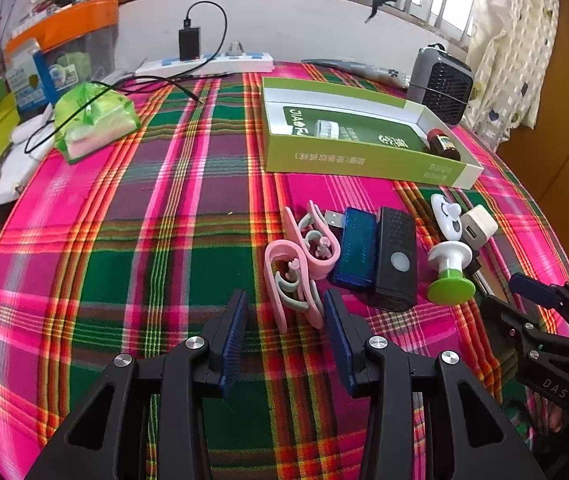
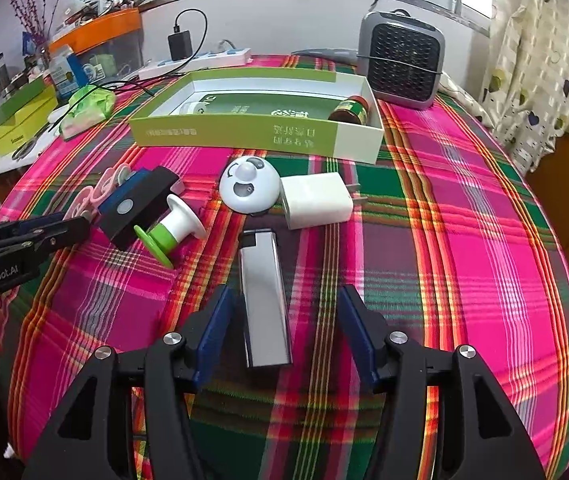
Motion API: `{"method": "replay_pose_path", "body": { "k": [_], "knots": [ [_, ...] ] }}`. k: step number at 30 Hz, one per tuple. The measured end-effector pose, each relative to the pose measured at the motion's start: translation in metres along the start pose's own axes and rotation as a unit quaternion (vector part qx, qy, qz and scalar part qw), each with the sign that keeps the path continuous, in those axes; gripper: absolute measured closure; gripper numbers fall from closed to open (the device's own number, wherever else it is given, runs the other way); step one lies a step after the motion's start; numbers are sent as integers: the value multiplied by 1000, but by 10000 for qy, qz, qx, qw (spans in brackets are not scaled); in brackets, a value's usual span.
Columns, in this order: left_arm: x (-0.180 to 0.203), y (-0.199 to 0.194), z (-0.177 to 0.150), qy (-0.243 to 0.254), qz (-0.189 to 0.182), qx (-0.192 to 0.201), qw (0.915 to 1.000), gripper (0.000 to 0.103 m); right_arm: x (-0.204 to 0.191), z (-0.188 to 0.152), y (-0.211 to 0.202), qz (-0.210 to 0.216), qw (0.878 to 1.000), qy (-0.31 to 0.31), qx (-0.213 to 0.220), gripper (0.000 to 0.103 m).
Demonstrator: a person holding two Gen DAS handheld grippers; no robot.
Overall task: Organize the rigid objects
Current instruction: 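Grasp the silver lighter with the right gripper while the left approaches the pink clip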
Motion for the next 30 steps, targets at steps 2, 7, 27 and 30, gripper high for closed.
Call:
{"method": "replay_pose_path", "body": {
  "k": [2,7,27,30],
  "knots": [
    [-1,2,2,7,15,-11,10000,65,1,1,1,13,10000,-8,-3,44],
    [-3,6,7,50,105,0,9999,65,5,4,5,22,10000,6,-20,38],
    [0,9,9,135,368,32,9992,76,7,3,4,27,10000,-13,0,41],
    [-2,9,9,109,340,38,9994,80,9,4,3,-1,10000,27,23,50]
  ]
}}
Point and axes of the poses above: each gripper's, at about its wrist camera, not at the fingertips, and y roughly the way its jaws point, x to its right, z to its top, the point moved 1 cm from there along y, roughly the way its jaws point, and after that the axes turned 4 degrees about x, right-handed, at the moved point
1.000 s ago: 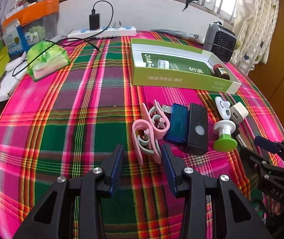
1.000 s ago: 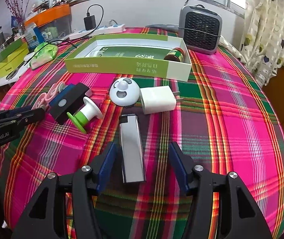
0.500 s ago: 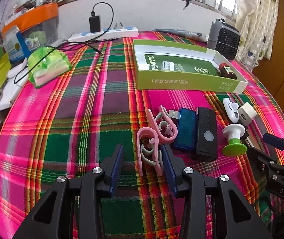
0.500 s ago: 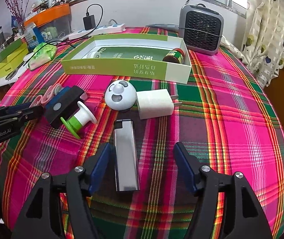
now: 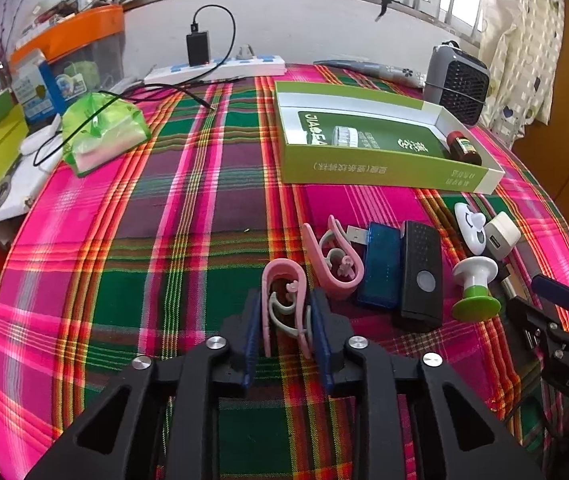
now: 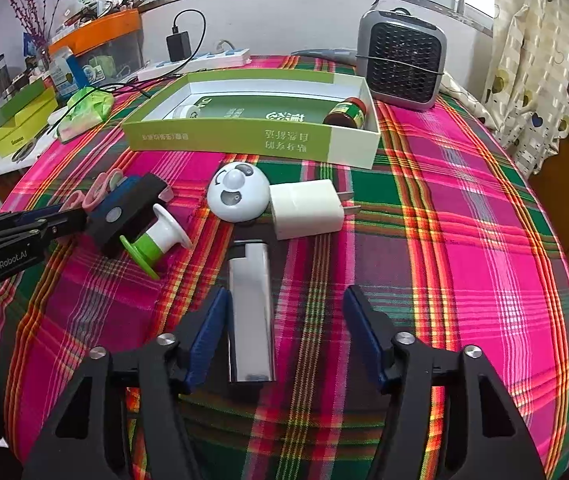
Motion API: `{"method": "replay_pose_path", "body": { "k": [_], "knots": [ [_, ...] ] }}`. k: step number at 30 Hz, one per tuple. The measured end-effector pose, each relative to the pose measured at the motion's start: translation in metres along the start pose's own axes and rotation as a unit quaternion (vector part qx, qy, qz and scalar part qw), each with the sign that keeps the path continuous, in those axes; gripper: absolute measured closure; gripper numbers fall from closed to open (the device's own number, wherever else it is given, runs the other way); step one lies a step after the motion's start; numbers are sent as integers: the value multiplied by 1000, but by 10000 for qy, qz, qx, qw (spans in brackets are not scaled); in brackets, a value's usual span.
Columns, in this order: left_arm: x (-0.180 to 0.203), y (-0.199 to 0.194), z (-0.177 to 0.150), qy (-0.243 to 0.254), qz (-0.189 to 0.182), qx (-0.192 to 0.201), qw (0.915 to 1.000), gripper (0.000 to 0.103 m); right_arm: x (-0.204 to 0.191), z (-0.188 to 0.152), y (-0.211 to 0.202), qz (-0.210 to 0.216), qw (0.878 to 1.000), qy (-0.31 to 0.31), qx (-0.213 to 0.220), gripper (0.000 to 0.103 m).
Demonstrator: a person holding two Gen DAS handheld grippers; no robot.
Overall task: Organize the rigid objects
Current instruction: 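Grasp the silver lighter with the right gripper while the left approaches the pink clip, then close the left gripper on the pink plastic clip while the right holds the lighter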
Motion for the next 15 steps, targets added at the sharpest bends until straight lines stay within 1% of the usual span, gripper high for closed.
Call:
{"method": "replay_pose_path", "body": {
  "k": [4,5,7,9,15],
  "knots": [
    [-1,0,0,2,-7,6,10000,80,0,0,-1,20,10000,-13,24,64],
    [-1,0,-1,-2,-12,9,10000,81,-1,0,-1,34,10000,-38,28,65],
    [-1,0,-1,-4,-17,9,10000,81,-3,0,-1,71,9999,-82,36,74],
    [-1,-1,-1,-7,-26,9,10000,81,-4,1,-1,90,9999,-111,40,78],
    [-2,-1,-1,-16,-45,6,10000,81,-6,0,-1,98,9999,-105,42,78]
  ]
}}
Point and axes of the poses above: each gripper's, at about its wrist camera, not at the fingertips, and y roughly the way its jaws point, x to its right, z to its top, the point moved 1 cm from there along y, roughly the way its jaws point, and after that the axes turned 4 degrees about x, right-handed, at the moved point
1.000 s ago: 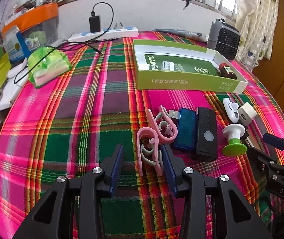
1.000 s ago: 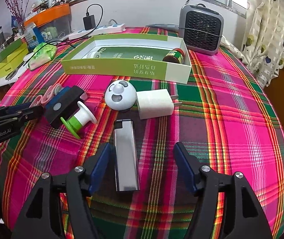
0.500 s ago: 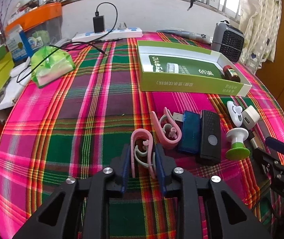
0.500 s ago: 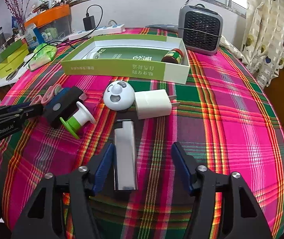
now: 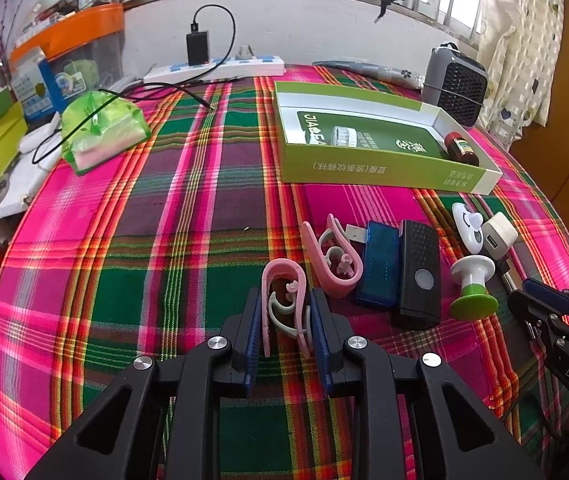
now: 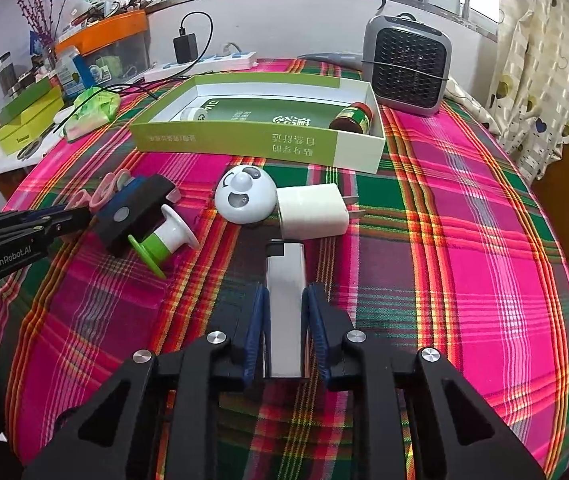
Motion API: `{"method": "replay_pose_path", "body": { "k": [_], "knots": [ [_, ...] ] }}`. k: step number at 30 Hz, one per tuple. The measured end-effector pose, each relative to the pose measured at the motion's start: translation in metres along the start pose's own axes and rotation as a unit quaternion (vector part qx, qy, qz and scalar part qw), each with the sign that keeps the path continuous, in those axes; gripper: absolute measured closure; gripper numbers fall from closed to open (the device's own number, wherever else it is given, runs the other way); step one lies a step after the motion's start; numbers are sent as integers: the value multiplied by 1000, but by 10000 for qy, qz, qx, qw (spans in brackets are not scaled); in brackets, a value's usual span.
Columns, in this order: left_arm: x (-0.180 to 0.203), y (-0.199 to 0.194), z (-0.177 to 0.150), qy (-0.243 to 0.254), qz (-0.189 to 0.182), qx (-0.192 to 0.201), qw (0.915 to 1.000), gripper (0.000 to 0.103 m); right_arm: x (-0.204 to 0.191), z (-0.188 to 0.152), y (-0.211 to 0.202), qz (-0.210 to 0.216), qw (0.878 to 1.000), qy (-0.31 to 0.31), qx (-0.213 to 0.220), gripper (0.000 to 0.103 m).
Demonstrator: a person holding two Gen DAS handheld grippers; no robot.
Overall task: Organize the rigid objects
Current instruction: 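Close the left gripper on the pink plastic clip while the right holds the lighter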
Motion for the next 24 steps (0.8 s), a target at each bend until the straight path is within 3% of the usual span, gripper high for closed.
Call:
{"method": "replay_pose_path", "body": {
  "k": [24],
  "knots": [
    [5,-8,-2,-3,-85,105,9999,81,0,-1,-1,53,10000,-37,7,79]
  ]
}}
Point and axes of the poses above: each gripper's, at about its wrist camera, not at the fingertips, and y roughly the way its jaws point, x to its right, z to its top, the point moved 1 cm from there along y, roughly the way its jaws point, and after that the axes turned 4 degrees about x, right-handed, at the moved point
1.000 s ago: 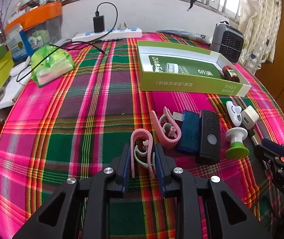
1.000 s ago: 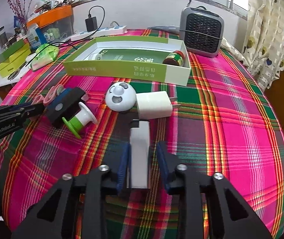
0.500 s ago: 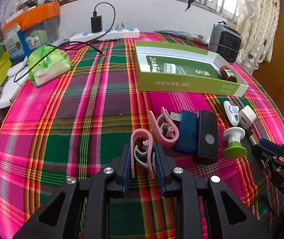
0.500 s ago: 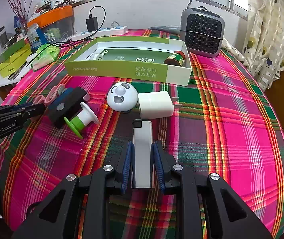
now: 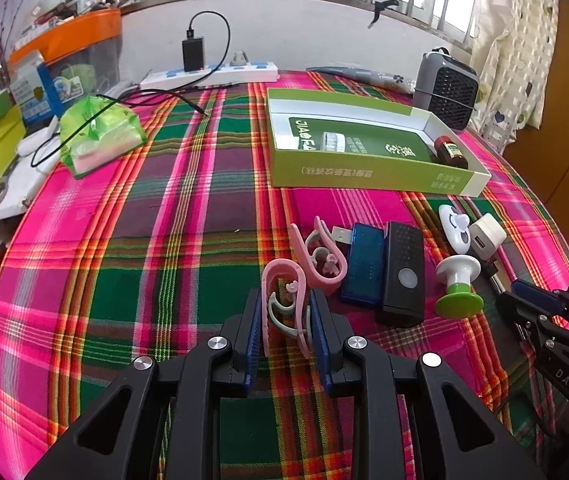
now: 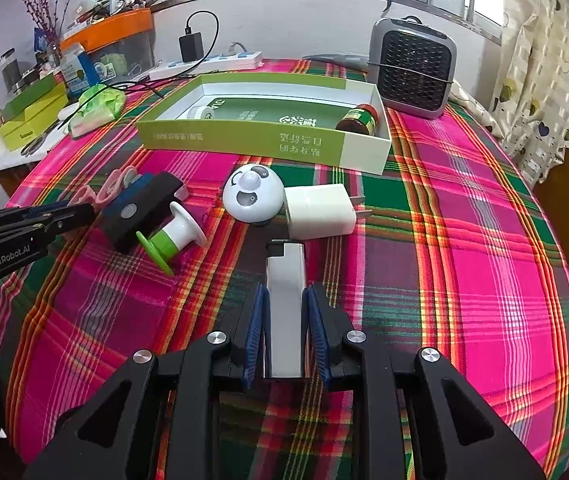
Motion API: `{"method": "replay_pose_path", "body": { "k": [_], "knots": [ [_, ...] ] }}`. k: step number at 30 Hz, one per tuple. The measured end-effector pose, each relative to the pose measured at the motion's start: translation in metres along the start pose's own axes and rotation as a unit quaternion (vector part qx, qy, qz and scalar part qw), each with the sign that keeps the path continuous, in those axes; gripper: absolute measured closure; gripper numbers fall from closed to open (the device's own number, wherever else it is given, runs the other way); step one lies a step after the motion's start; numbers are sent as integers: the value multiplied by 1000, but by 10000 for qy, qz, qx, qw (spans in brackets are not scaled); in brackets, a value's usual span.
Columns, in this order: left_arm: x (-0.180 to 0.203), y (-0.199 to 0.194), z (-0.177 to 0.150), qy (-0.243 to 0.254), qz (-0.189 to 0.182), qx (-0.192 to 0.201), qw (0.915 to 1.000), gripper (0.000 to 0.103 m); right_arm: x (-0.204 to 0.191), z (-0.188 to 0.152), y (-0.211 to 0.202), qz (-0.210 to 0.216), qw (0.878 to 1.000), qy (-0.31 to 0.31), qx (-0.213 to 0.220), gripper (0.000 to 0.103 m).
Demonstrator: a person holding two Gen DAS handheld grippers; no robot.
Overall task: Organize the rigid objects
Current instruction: 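Close the left gripper on the pink plastic clip while the right holds the lighter, then carry the pink clip and silver lighter with both grippers into the box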
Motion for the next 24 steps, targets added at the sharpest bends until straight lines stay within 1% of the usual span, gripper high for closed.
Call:
{"method": "replay_pose_path", "body": {
  "k": [6,12,19,24],
  "knots": [
    [5,-5,3,45,15,39,10000,81,0,4,-3,35,10000,-13,58,79],
    [8,-11,11,112,28,160,9998,81,3,15,-9,34,9997,16,222,79],
    [12,-20,27,199,26,355,9992,81,2,25,-15,100,9993,0,357,79],
    [15,-21,41,271,1,472,9985,81,3,41,-20,114,9986,-37,519,79]
  ]
}}
Point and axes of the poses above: each gripper's, at about its wrist camera, not at the fingertips, and y roughly the way its jaws point, x to its right, z to its top, the point moved 1 cm from there along y, roughly the way its jaws point, and after that the axes turned 4 degrees about x, right-handed, at the moved point
